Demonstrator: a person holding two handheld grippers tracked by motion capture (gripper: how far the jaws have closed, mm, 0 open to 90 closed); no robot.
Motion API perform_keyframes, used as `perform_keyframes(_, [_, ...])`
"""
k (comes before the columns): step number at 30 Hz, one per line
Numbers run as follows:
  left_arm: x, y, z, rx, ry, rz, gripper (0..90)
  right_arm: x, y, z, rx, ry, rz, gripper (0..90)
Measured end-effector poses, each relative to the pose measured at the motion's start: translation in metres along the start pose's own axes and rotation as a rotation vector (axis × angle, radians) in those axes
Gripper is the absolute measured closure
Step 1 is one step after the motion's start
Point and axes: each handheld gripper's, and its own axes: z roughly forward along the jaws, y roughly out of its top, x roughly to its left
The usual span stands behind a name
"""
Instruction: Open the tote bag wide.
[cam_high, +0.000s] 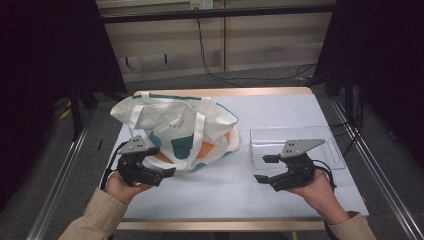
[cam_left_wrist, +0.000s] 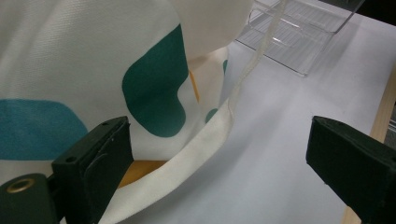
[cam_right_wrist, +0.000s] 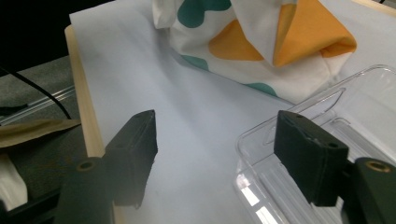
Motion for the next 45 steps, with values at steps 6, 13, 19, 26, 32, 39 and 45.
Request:
perform_keyframes(6, [0.003,0.003,-0.003,-0.001,0.011,0.0,6.8,-0.005,0.009,0.006,0.003,0.021,-0.007,20.3])
perform_keyframes(13, [0.007,0.005,-0.004,0.002,-0.002,-0.03,6.1,-0.016,0.024,0.014,-0.042,0.021,0.013,21.0])
perform_keyframes(19, [0.009,0.007,-0.004,0.015,-0.009,-0.04,6.6,-0.017,0.034,0.023,-0.021,0.041,-0.009,22.5])
perform_keyframes(26, [0.009,0.006,0.0,0.053,-0.022,-0.003,7.4,-0.019,0.048,0.031,0.007,0.032,-0.03,24.3])
perform_keyframes(32, [0.01,0.008,0.001,0.054,-0.032,-0.019,6.8,-0.022,0.061,0.035,-0.002,0.048,-0.034,32.7])
perform_keyframes(39, [0.009,0.013,0.0,0.06,-0.04,-0.004,9.6,-0.024,0.077,0.04,-0.01,0.041,-0.052,36.7])
perform_keyframes(45, [0.01,0.015,0.001,0.056,-0.051,-0.01,10.1,-0.027,0.088,0.041,-0.027,0.029,-0.058,36.7])
